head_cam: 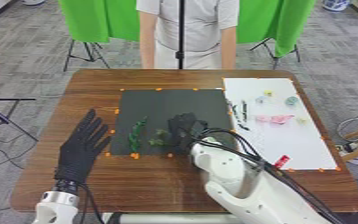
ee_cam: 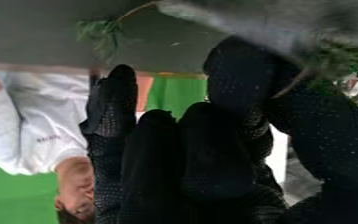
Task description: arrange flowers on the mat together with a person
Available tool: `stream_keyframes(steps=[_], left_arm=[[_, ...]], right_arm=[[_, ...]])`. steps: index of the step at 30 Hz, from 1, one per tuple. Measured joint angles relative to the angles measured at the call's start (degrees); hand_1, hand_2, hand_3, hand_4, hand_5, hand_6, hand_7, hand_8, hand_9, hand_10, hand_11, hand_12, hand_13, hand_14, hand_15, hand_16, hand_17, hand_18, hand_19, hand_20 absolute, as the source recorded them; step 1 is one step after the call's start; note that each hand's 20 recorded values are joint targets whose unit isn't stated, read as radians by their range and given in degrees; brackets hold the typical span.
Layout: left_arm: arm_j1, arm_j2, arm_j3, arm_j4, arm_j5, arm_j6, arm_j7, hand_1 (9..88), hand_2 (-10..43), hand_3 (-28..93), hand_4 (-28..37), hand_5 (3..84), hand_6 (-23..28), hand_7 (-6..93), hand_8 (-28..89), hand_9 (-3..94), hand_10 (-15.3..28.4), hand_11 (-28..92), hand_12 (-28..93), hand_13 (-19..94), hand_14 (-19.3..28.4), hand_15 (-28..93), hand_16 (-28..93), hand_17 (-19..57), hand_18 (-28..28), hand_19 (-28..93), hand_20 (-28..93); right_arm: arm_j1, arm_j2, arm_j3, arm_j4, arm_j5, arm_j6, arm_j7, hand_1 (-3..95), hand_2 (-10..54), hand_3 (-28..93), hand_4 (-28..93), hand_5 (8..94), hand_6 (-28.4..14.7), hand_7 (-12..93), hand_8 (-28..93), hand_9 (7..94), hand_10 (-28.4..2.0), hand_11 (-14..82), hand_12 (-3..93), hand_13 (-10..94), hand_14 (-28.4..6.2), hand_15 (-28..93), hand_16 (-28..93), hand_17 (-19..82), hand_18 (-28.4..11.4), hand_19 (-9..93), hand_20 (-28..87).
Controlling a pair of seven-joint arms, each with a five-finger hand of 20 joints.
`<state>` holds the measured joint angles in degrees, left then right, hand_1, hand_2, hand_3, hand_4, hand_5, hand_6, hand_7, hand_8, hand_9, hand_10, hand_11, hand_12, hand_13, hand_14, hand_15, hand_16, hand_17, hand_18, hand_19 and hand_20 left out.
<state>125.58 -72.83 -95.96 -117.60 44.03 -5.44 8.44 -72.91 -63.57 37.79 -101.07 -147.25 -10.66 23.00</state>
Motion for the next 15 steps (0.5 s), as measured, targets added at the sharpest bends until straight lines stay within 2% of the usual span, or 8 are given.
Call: stream_keyframes(steps=[4, 7, 11, 15], left_arm=[[-0.4, 0.01, 0.16, 0.17, 0.0, -0.03, -0.13, 25.2, -3.6, 72, -28.3, 22.6, 0.7, 16.0, -9, 16.5, 8.8, 10, 15, 15, 10.7, 9, 7, -15.3, 19.1, 34, 9], [-0.83, 0.01, 0.35, 0.42, 0.01, -0.12, -0.37, 25.2, -3.6, 72, -28.3, 22.6, 0.6, 16.0, -9, 16.4, 8.7, 10, 15, 15, 10.6, 9, 7, -15.3, 19.1, 34, 9], [-1.44, 0.01, 0.65, 0.72, 0.12, -0.18, -0.74, 25.2, -3.6, 72, -28.3, 22.6, 0.6, 16.0, -9, 16.4, 8.7, 10, 15, 15, 10.7, 9, 7, -15.3, 19.1, 34, 9], [-1.74, 0.01, 0.76, 0.77, 0.19, -0.24, -1.02, 25.2, -3.6, 72, -28.3, 22.6, 0.6, 16.0, -9, 16.4, 8.7, 10, 15, 15, 10.7, 9, 7, -15.3, 19.1, 34, 9]], right_arm=[[0.0, -1.42, 0.0, 0.26, 2.05, -0.04, 1.8, 30.8, -6.2, 86, -20, 90.8, 1.3, 56, -12, 93.7, -7.1, 73.6, 39.1, 90, -7.4, 88, 27, 43, -20.8, 90, 28], [0.03, -2.66, 0.06, 0.84, 2.48, -0.89, 3.25, 25.7, -1.3, 84, -21, 91.7, 1.5, 54, -12, 93.7, -7.1, 73.4, 38.0, 91, -7.1, 87, 27, 44, -20.9, 91, 26], [0.05, -4.82, 0.95, 1.56, 4.53, -4.75, 6.46, 20.3, 5.0, 81, -22, 92.7, 1.2, 49, -11, 93.7, -6.8, 71.7, 37.4, 92, -6.5, 86, 27, 45, -21.3, 92, 25], [0.16, -6.96, 3.25, 1.51, 10.63, -7.67, 9.65, 18.3, 7.9, 79, -23, 92.7, 0.4, 46, -9, 93.7, -6.5, 71.2, 36.0, 94, -5.8, 84, 27, 47, -21.5, 93, 23]])
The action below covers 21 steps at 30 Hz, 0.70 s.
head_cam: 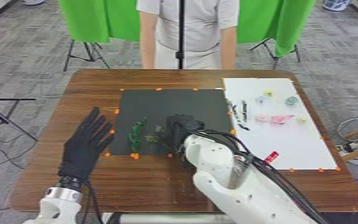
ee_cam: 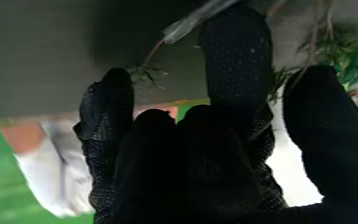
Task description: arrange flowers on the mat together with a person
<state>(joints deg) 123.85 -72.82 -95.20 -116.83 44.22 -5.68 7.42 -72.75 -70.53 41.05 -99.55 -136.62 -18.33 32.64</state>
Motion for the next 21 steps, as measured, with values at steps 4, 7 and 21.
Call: stream_keyframes(steps=[4, 7, 21], left_arm=[[-0.21, 0.15, 0.12, 0.16, 0.04, -0.19, -0.38, 25.2, -3.6, 72, -28.3, 22.6, 0.6, 16.1, -9, 16.4, 8.7, 10, 15, 15, 10.7, 9, 7, -15.3, 19.2, 34, 9], [-0.48, 0.2, 0.15, 0.36, 0.11, -0.46, -0.76, 25.3, -3.6, 72, -28.3, 22.6, 0.6, 16.2, -9, 16.4, 8.7, 10, 15, 15, 10.7, 9, 7, -15.3, 19.2, 34, 9], [-1.53, 0.57, 0.55, 0.9, 0.3, -1.16, -1.97, 25.4, -3.6, 72, -28.3, 22.5, 0.6, 16.1, -9, 16.4, 8.7, 10, 15, 15, 10.7, 9, 7, -15.3, 19.3, 34, 9]], right_arm=[[0.12, -0.66, 0.21, 0.71, 2.5, 2.07, 0.11, 17.2, 10.5, 78, -23, 92.1, -0.3, 44, -9, 93.7, -6.3, 71.0, 35.2, 94, -5.5, 84, 26, 47, -21.4, 93, 22], [0.04, -1.19, 0.3, 1.61, 2.19, 4.17, 0.18, 16.7, 11.6, 78, -23, 91.3, -0.8, 42, -8, 93.7, -6.3, 70.4, 35.2, 94, -5.2, 83, 26, 47, -21.4, 93, 21], [-1.38, -4.34, 3.63, 1.14, 8.35, 2.04, 4.03, 16.1, 13.7, 76, -22, 88.9, -1.8, 36, -9, 93.7, -6.1, 66.1, 34.1, 94, -5.0, 80, 26, 46, -21.4, 93, 20]])
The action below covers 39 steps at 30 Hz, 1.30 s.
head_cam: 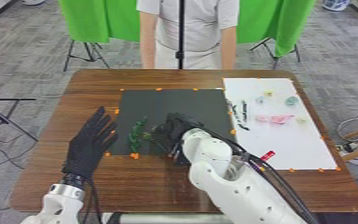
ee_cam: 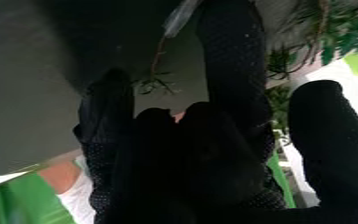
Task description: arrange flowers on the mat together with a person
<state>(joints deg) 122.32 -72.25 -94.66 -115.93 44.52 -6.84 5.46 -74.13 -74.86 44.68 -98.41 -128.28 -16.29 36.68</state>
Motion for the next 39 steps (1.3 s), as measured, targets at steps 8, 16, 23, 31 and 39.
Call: stream_keyframes(steps=[8, 16, 23, 31, 39], left_arm=[[0.05, 0.0, -0.03, 0.02, 0.05, -0.03, 0.09, 25.4, -3.5, 72, -28.3, 22.5, 0.5, 16.0, -9, 16.4, 8.8, 10, 15, 15, 10.7, 9, 7, -15.4, 19.3, 34, 9], [0.3, 0.0, -0.11, 0.01, 0.13, 0.0, 0.38, 25.3, -3.5, 72, -28.3, 22.5, 0.6, 16.3, -9, 16.4, 8.7, 10, 15, 15, 10.7, 9, 7, -15.3, 19.2, 34, 9], [1.17, -0.14, -0.74, -0.43, 0.21, 0.2, 1.26, 25.4, -3.5, 72, -28.3, 22.5, 0.6, 16.2, -9, 16.4, 8.7, 10, 15, 15, 10.7, 9, 7, -15.3, 19.2, 34, 9], [3.01, -0.04, -3.22, -1.87, 0.1, 2.5, 3.82, 25.2, -3.5, 72, -28.3, 23.0, 0.7, 16.2, -9, 16.8, 9.0, 11, 15, 15, 10.7, 9, 7, -15.3, 19.3, 34, 9], [5.19, 0.48, -6.56, -3.08, 0.49, 3.54, 5.53, 25.9, -4.7, 71, -28.3, 22.3, 0.1, 15.7, -9, 16.3, 8.4, 10, 15, 14, 10.0, 8, 8, -15.5, 19.5, 34, 9]], right_arm=[[-0.87, 0.41, 0.25, -1.51, -3.69, 1.11, -1.55, 16.1, 13.7, 76, -22, 87.3, -2.1, 33, -9, 93.7, -6.3, 63.5, 35.7, 93, -5.2, 79, 28, 44, -21.4, 92, 20], [-1.8, 2.0, 3.37, -5.16, -2.68, 6.97, -2.13, 16.7, 13.6, 76, -22, 76.4, -3.6, 28, -9, 87.5, -10.2, 55.0, 38.8, 83, -9.7, 77, 27, 34, -20.4, 82, 22], [-6.73, 5.84, 14.26, -14.73, 12.32, 15.3, -13.21, 16.5, 10.6, 82, -22, 49.0, -5.8, 27, -12, 51.2, -16.9, 37.1, 28.1, 44, -14.5, 57, 17, 13, -22.3, 55, 26], [-19.09, 14.4, 36.78, -21.1, 34.26, 8.44, -33.84, 14.9, -1.1, 85, -23, 27.4, -4.4, 12, -9, 26.7, -13.5, 5.4, 23.3, 20, -12.2, 3, 35, 1, -21.3, 34, 21], [-39.29, 21.83, 58.68, -27.23, 57.51, 14.26, -35.3, 13.7, -4.1, 83, -24, 26.3, -4.1, 10, -8, 25.0, -12.6, 0.4, 23.4, 19, -12.7, -4, 39, -1, -21.4, 29, 19]])
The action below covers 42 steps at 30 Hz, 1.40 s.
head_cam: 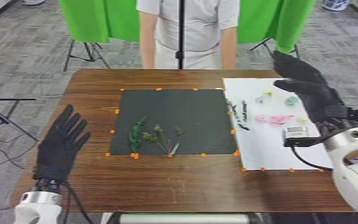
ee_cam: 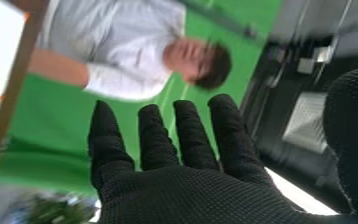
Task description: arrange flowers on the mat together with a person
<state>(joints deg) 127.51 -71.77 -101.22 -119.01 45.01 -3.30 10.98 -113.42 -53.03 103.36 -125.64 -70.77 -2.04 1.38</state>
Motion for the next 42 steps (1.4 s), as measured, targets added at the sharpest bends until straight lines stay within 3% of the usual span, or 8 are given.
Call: stream_keyframes(steps=[5, 16, 20, 23, 34, 42], left_arm=[[1.23, -0.02, -0.32, -0.26, 0.05, -0.4, -0.15, 25.8, -4.8, 72, -28.3, 22.3, 0.3, 15.6, -9, 16.3, 8.6, 10, 16, 14, 9.9, 7, 8, -15.6, 19.3, 34, 9], [1.75, 0.48, 1.77, -0.21, -0.46, 0.63, 1.07, 25.7, -4.4, 73, -28.0, 22.5, 0.4, 16.3, -9, 16.4, 8.6, 10, 16, 14, 10.2, 8, 8, -15.4, 19.4, 35, 9], [1.73, 0.62, 1.91, -0.2, -0.58, 0.74, 1.18, 26.0, -3.1, 75, -21.3, 23.2, 0.5, 17.4, -9, 16.7, 8.7, 11, 15, 15, 10.7, 11, 8, -11.7, 19.9, 43, 15], [1.75, 0.6, 1.72, -0.2, -0.57, 0.55, 1.07, 26.4, -2.8, 74, -20.5, 23.3, 0.5, 17.6, -10, 16.7, 8.7, 11, 15, 16, 10.8, 12, 7, -11.5, 20.0, 43, 16], [1.7, 0.37, 1.62, -0.2, -0.45, 0.5, 0.99, 25.9, -3.9, 73, -25.1, 23.2, 0.6, 17.3, -10, 16.6, 8.8, 12, 14, 15, 10.7, 12, 7, -12.0, 19.6, 40, 15], [1.27, -0.1, 1.87, 0.27, -0.46, 0.13, 0.07, 25.8, -3.9, 73, -25.6, 23.2, 0.5, 17.3, -9, 16.7, 8.9, 12, 14, 15, 10.7, 12, 7, -12.0, 19.6, 40, 15]], right_arm=[[-7.9, -2.57, 9.4, -2.27, 11.02, -1.42, 0.49, 13.3, -2.4, 83, -24, 28.4, -5.0, 11, -8, 27.6, -13.9, 3.2, 24.3, 23, -12.3, -2, 39, 0, -21.9, 32, 20], [-12.73, -7.68, 9.42, -2.83, 12.31, -3.21, 1.23, 13.9, 0.0, 83, -24, 30.2, -5.0, 13, -9, 29.6, -14.5, 6.1, 23.4, 25, -12.1, 3, 39, 1, -22.1, 35, 22], [-12.55, -7.56, 8.9, -2.82, 11.98, -3.07, 1.4, 13.7, -0.4, 84, -24, 30.4, -5.0, 14, -9, 29.9, -14.6, 6.5, 23.1, 25, -12.2, 5, 38, 1, -22.1, 36, 22], [-12.04, -7.49, 8.39, -2.74, 11.91, -3.1, 1.83, 13.7, -0.6, 84, -24, 30.5, -5.1, 14, -9, 30.0, -14.6, 6.7, 23.0, 25, -12.3, 6, 38, 1, -22.1, 36, 22], [-11.32, -7.2, 8.11, -2.74, 11.38, -3.25, 2.25, 13.8, -1.0, 84, -24, 30.8, -5.3, 14, -9, 30.3, -14.7, 7.4, 22.9, 25, -12.3, 8, 36, 1, -22.1, 37, 22], [-12.91, -7.82, 8.96, -2.98, 10.95, -3.33, 2.34, 14.5, -1.8, 84, -24, 31.0, -5.4, 14, -9, 30.4, -14.6, 7.4, 22.8, 25, -12.1, 9, 35, 1, -22.2, 37, 22]])
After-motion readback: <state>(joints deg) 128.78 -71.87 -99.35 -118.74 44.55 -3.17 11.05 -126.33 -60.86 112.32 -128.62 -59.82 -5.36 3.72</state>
